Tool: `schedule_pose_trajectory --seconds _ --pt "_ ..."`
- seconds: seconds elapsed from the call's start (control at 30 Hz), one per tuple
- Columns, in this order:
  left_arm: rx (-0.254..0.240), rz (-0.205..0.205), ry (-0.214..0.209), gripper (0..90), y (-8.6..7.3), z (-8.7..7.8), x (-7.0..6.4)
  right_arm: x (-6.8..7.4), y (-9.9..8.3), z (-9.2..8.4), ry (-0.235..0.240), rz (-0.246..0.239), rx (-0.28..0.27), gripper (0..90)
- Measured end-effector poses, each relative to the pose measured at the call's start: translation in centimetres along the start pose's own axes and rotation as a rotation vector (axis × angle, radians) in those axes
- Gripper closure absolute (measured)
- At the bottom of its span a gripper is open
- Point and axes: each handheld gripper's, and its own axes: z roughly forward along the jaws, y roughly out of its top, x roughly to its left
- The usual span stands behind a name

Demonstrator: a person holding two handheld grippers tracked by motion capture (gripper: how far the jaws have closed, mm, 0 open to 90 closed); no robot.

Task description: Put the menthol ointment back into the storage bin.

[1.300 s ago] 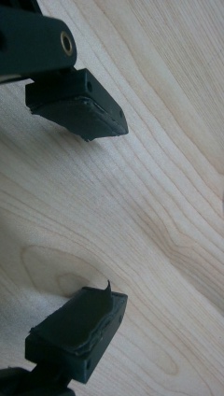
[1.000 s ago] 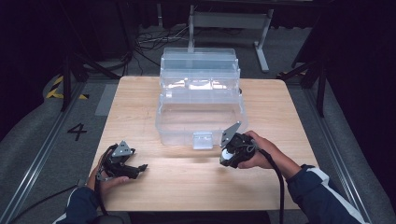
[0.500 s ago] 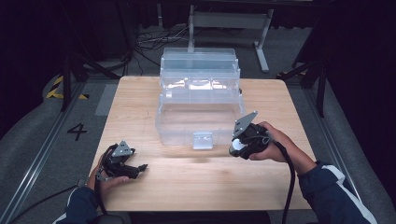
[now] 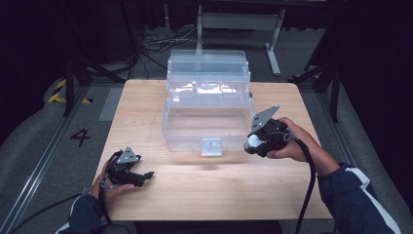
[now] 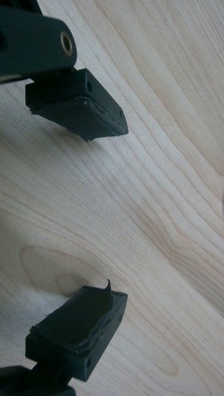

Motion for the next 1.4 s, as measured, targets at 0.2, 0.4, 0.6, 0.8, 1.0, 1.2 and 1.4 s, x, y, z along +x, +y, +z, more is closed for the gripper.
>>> schedule_pose_trajectory --seconds 0.2,0.4,0.6,0.8,1.0,1.2,1.4 --pt "0.000 -0.001 -0.001 17.6 0.0 0.0 0.0 -0.9 0.3 -0.6 -0.017 0.010 0.004 50.5" --pt "0.000 -0.001 -0.001 17.6 0.0 0.0 0.0 -2.5 0.4 -0.7 -0.031 0.036 -0.006 50.4" --pt "0.000 -0.001 -0.001 17.7 0.0 0.0 0.0 -4.1 0.7 -0.5 -0.045 0.053 -0.002 50.4" --pt "0.000 -0.001 -0.001 17.7 0.0 0.0 0.0 -5.4 1.0 0.0 -0.054 0.073 0.009 50.4" --pt "0.000 -0.001 -0.001 17.7 0.0 0.0 0.0 -6.2 1.3 0.3 -0.051 0.075 0.016 50.5" --pt "0.000 -0.001 -0.001 17.7 0.0 0.0 0.0 -7.4 1.8 0.8 -0.054 0.076 0.028 50.4" --pt "-0.001 -0.001 -0.001 17.7 0.0 0.0 0.0 -8.4 2.0 2.1 -0.052 0.076 0.047 50.4"
